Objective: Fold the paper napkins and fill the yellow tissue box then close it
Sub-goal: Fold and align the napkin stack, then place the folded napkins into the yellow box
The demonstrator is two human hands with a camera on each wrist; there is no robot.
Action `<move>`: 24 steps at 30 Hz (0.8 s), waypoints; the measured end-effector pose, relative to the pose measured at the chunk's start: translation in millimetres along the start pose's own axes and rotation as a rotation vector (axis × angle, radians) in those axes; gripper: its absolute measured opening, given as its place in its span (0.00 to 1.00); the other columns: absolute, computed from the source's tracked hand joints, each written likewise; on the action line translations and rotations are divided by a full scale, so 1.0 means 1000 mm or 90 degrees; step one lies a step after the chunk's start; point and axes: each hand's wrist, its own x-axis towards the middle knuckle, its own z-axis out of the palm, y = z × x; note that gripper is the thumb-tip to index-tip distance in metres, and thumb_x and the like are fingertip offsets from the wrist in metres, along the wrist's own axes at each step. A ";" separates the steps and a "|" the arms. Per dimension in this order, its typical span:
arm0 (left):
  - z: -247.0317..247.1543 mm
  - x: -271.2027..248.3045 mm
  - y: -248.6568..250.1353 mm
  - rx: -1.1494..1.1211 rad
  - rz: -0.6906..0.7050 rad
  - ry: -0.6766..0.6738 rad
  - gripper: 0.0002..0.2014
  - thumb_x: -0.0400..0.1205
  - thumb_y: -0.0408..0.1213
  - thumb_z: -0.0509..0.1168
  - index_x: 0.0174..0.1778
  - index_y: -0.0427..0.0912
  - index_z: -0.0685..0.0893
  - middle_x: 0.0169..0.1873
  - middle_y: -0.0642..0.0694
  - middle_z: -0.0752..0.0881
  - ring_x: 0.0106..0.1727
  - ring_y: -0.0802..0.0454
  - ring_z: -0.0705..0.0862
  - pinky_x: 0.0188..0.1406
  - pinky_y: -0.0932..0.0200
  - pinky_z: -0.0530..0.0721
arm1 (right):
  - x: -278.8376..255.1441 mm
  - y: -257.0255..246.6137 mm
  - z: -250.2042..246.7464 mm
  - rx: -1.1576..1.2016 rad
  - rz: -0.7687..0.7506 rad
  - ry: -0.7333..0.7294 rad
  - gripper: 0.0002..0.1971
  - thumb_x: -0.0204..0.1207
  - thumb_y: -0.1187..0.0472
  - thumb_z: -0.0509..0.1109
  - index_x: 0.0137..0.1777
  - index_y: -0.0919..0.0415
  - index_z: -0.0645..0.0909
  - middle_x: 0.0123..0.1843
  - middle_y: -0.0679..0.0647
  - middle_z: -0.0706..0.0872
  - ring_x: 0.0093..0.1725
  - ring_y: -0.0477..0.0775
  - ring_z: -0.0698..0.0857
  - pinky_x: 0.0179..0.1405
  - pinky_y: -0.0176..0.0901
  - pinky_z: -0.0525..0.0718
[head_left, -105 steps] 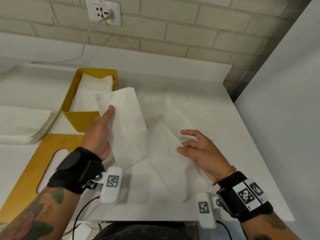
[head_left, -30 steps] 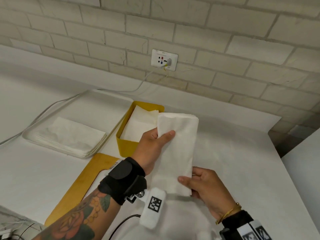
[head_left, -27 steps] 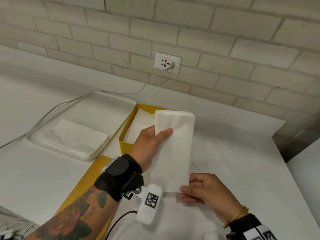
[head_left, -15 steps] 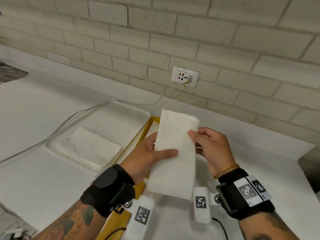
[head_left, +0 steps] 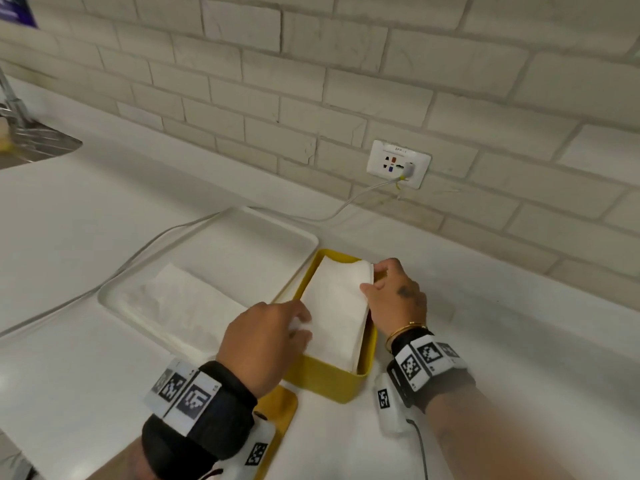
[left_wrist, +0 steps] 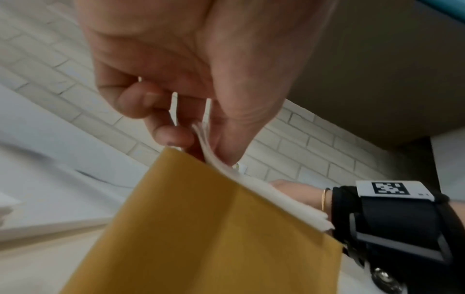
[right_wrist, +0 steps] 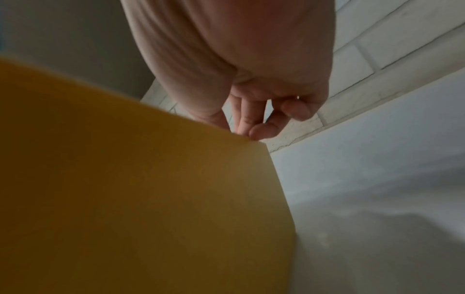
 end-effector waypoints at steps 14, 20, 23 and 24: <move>0.012 -0.015 0.009 0.183 0.242 -0.001 0.25 0.83 0.65 0.50 0.46 0.59 0.91 0.46 0.52 0.83 0.46 0.48 0.80 0.40 0.47 0.84 | -0.024 -0.014 -0.006 -0.079 -0.342 -0.160 0.10 0.84 0.53 0.68 0.60 0.52 0.85 0.62 0.48 0.83 0.62 0.52 0.81 0.67 0.53 0.77; 0.017 -0.011 0.014 0.316 0.273 -0.170 0.39 0.79 0.72 0.37 0.68 0.57 0.84 0.52 0.52 0.85 0.50 0.50 0.81 0.45 0.56 0.74 | -0.026 -0.019 -0.001 -0.241 -0.382 -0.412 0.20 0.90 0.58 0.55 0.76 0.59 0.79 0.78 0.56 0.77 0.78 0.56 0.74 0.80 0.52 0.69; 0.014 -0.009 0.016 0.325 0.283 -0.203 0.25 0.88 0.63 0.50 0.73 0.55 0.78 0.57 0.50 0.82 0.57 0.48 0.80 0.53 0.53 0.78 | -0.010 -0.026 0.000 -0.288 -0.313 -0.424 0.22 0.90 0.55 0.53 0.78 0.60 0.75 0.80 0.60 0.73 0.80 0.62 0.72 0.80 0.56 0.69; 0.015 -0.009 0.016 0.326 0.284 -0.204 0.21 0.90 0.59 0.52 0.73 0.54 0.78 0.57 0.50 0.82 0.57 0.47 0.80 0.54 0.53 0.78 | -0.007 -0.029 0.001 -0.302 -0.289 -0.428 0.23 0.90 0.53 0.52 0.81 0.58 0.71 0.81 0.60 0.71 0.81 0.63 0.70 0.80 0.57 0.69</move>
